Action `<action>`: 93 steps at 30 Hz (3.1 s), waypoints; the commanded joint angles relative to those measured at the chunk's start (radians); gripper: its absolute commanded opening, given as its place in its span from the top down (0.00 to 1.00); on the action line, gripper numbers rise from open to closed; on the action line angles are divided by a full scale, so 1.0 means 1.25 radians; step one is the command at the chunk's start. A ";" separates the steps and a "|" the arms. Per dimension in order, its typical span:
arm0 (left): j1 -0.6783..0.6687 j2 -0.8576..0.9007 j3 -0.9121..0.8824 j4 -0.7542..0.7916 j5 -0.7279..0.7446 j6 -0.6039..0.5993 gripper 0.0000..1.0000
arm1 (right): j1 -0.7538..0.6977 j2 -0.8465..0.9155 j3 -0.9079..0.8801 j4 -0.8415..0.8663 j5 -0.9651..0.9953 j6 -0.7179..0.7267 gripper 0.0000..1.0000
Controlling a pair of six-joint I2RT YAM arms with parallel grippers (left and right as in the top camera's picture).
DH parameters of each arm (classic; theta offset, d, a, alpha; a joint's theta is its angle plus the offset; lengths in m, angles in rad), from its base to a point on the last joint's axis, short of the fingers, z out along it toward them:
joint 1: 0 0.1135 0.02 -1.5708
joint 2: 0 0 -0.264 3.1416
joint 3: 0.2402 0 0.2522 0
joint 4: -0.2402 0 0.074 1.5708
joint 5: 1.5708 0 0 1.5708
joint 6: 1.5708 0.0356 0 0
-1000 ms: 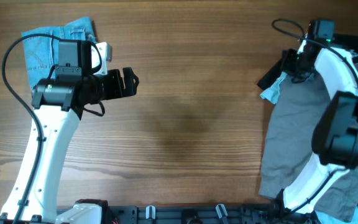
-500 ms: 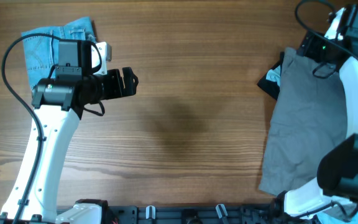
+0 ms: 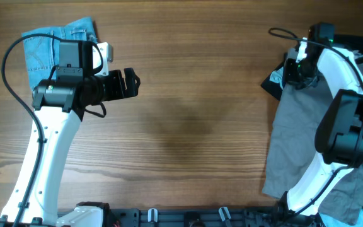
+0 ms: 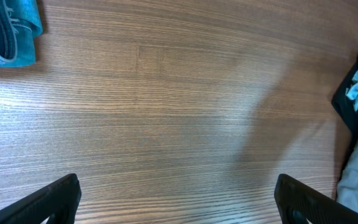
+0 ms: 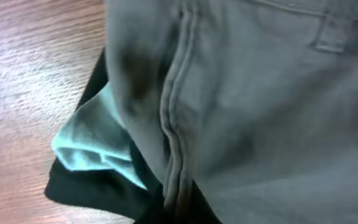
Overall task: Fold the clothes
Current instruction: 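Reach the right gripper to the grey shorts on the right pile and grasp, then drag the grey shorts leftward with the right gripper onto the table center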
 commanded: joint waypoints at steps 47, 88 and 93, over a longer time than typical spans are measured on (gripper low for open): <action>-0.089 0.239 0.099 0.131 0.031 0.213 0.66 | 0.421 -0.475 0.174 -0.096 -0.106 0.191 0.31; 0.148 0.399 0.100 0.162 -0.041 0.016 0.69 | 0.324 0.087 0.152 0.266 -0.136 0.217 0.27; 0.102 0.270 0.100 0.063 -0.045 0.016 0.64 | 0.311 0.154 0.152 0.425 -0.113 0.248 0.26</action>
